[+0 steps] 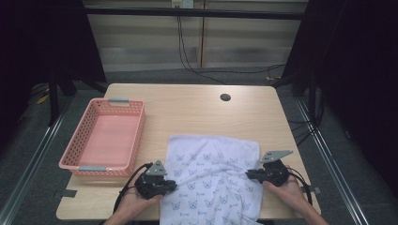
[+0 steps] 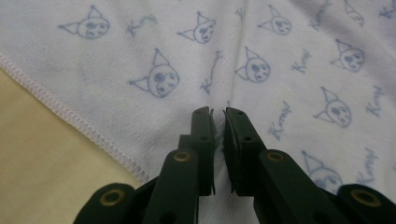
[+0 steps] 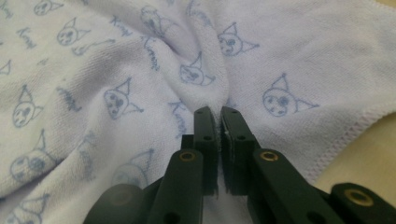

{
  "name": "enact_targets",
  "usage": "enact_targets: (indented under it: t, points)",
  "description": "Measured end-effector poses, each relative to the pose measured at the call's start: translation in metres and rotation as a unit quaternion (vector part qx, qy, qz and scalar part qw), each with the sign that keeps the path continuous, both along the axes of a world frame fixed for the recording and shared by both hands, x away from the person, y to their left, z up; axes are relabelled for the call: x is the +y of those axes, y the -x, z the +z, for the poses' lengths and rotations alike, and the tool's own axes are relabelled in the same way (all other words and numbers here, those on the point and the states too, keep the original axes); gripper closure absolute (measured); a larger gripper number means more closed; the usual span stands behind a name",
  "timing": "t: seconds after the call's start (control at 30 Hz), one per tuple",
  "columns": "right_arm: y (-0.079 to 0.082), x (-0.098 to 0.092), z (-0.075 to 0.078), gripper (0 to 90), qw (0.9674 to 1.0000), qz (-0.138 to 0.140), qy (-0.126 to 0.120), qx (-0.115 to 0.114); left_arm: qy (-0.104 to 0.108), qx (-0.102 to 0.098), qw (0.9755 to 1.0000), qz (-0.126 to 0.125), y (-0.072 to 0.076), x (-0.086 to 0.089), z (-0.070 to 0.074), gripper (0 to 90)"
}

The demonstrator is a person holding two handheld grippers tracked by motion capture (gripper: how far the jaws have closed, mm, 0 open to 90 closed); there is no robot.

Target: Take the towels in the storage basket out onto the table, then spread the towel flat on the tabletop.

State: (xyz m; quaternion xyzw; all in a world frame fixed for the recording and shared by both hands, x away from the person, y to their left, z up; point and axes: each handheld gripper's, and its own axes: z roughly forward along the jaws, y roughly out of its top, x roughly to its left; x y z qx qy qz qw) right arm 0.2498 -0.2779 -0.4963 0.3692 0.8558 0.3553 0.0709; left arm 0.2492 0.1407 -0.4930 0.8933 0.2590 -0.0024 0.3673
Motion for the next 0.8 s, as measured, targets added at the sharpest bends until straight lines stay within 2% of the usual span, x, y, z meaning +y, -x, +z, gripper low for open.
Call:
enact_targets:
  t: [0.1, 0.17, 0.2, 0.23, 0.27, 0.37, 0.4, 0.47, 0.57, 0.67, 0.73, 0.77, 0.8]
  points:
    - [0.016, 0.000, 0.002, 86.3, 0.9999, 0.010, 0.004, 0.009, 0.004, 0.016, 0.9998, -0.011, 0.013, 0.003, 0.001, 79.2]
    - [0.024, -0.001, 0.003, 85.4, 0.9997, 0.013, 0.001, 0.020, -0.003, 0.010, 0.9997, -0.020, 0.021, 0.001, 0.003, 76.4]
    - [0.027, -0.002, 0.004, 82.5, 0.9996, 0.016, 0.003, 0.021, -0.003, 0.008, 0.9996, -0.025, 0.021, -0.001, 0.004, 73.7]
    - [0.029, -0.002, 0.004, 75.4, 0.9995, 0.020, 0.001, 0.023, -0.001, 0.001, 0.9996, -0.028, 0.018, -0.002, 0.006, 71.4]
    - [0.028, -0.004, 0.005, 69.4, 0.9997, 0.015, -0.006, 0.020, 0.018, 0.002, 0.9995, -0.026, 0.013, -0.004, 0.008, 68.1]
    - [0.015, -0.012, 0.011, 63.9, 0.9980, -0.011, -0.062, 0.011, 0.041, -0.016, 0.9990, 0.010, -0.010, -0.007, 0.015, 64.6]
    - [0.010, -0.015, 0.014, 62.7, 0.9973, -0.024, -0.069, 0.002, 0.049, -0.015, 0.9984, 0.022, -0.020, -0.008, 0.017, 64.5]
    - [-0.002, -0.019, 0.018, 58.9, 0.9973, -0.046, -0.052, -0.023, 0.053, -0.018, 0.9973, 0.047, -0.038, -0.012, 0.017, 64.0]
    - [-0.022, -0.023, 0.018, 53.8, 0.9963, -0.068, -0.030, -0.043, 0.054, -0.014, 0.9969, 0.055, -0.061, -0.018, 0.015, 63.5]
    - [-0.040, -0.025, 0.013, 50.7, 0.9957, -0.080, -0.017, -0.044, 0.062, -0.011, 0.9955, 0.071, -0.079, -0.020, 0.015, 61.9]
    - [-0.051, -0.027, 0.007, 49.7, 0.9954, -0.086, -0.018, -0.039, 0.063, -0.011, 0.9952, 0.075, -0.088, -0.021, 0.014, 62.7]
    - [-0.055, -0.028, 0.004, 48.4, 0.9949, -0.092, -0.016, -0.036, 0.064, -0.020, 0.9944, 0.081, -0.092, -0.022, 0.013, 64.2]
    - [-0.060, -0.029, 0.001, 48.2, 0.9950, -0.093, -0.013, -0.034, 0.059, -0.019, 0.9937, 0.094, -0.096, -0.022, 0.010, 64.0]
